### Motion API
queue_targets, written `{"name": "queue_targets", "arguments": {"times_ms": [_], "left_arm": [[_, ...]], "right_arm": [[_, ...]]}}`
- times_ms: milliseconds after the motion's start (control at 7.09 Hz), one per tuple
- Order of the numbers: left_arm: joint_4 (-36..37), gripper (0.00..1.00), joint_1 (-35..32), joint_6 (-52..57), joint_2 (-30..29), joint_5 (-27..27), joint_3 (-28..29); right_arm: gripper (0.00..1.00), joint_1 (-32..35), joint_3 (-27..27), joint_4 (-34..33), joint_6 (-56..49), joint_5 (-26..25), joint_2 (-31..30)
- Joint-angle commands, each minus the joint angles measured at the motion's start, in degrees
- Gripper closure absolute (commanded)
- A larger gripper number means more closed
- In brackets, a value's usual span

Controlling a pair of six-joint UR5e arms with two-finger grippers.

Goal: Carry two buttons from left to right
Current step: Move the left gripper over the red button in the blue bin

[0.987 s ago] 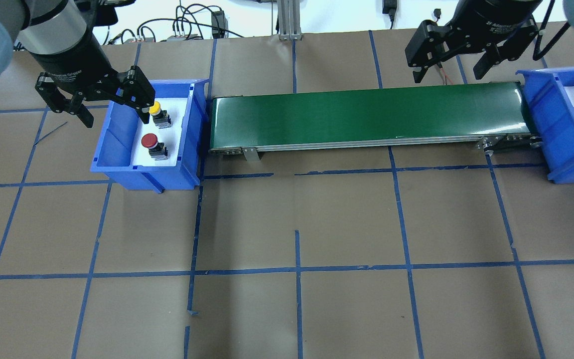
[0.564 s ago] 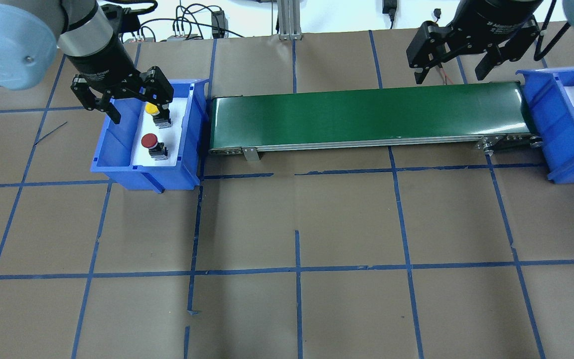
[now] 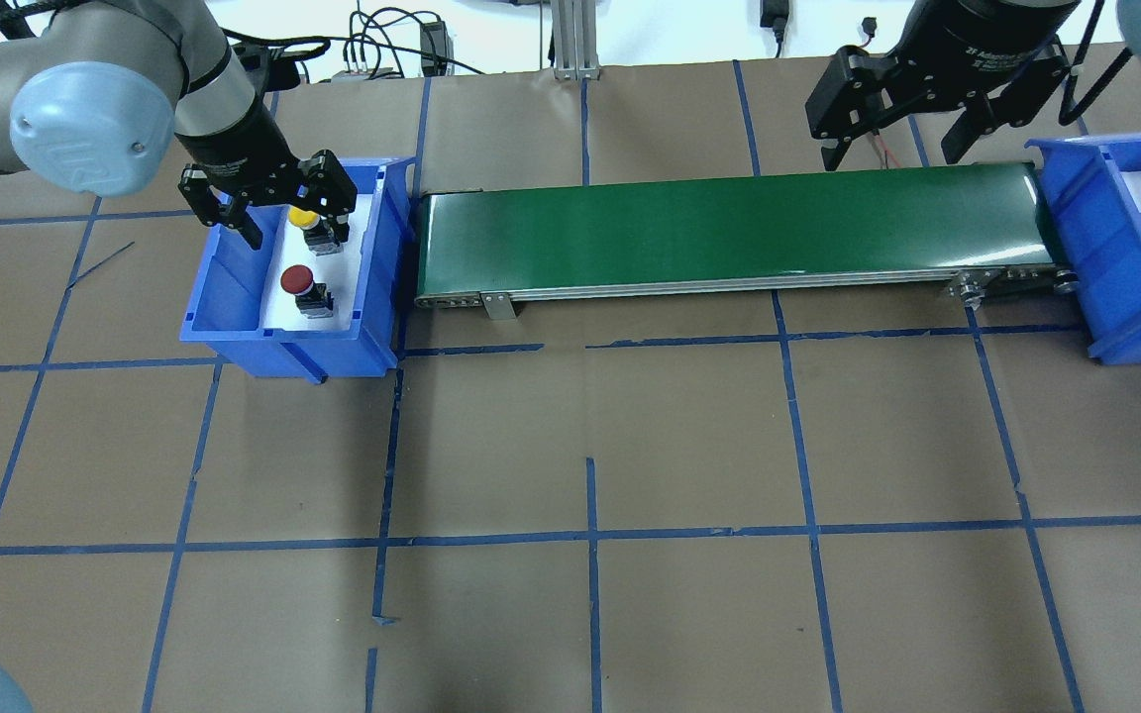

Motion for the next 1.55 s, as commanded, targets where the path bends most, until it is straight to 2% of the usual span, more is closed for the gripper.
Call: {"name": "queue_targets", "arguments": {"times_ms": [0,1410], "left_arm": [[0.2,0.00,0.0,0.5,0.1,-0.1,-0.2],[5.6,0.00,1.4,3.5,-3.9,0.3,0.5]], "right_arm": [[0.00,0.1,0.1,0.1,0.0,0.1,-0.3],[0.00,0.0,0.6,0.1,-0.4,0.2,-0.3]]}}
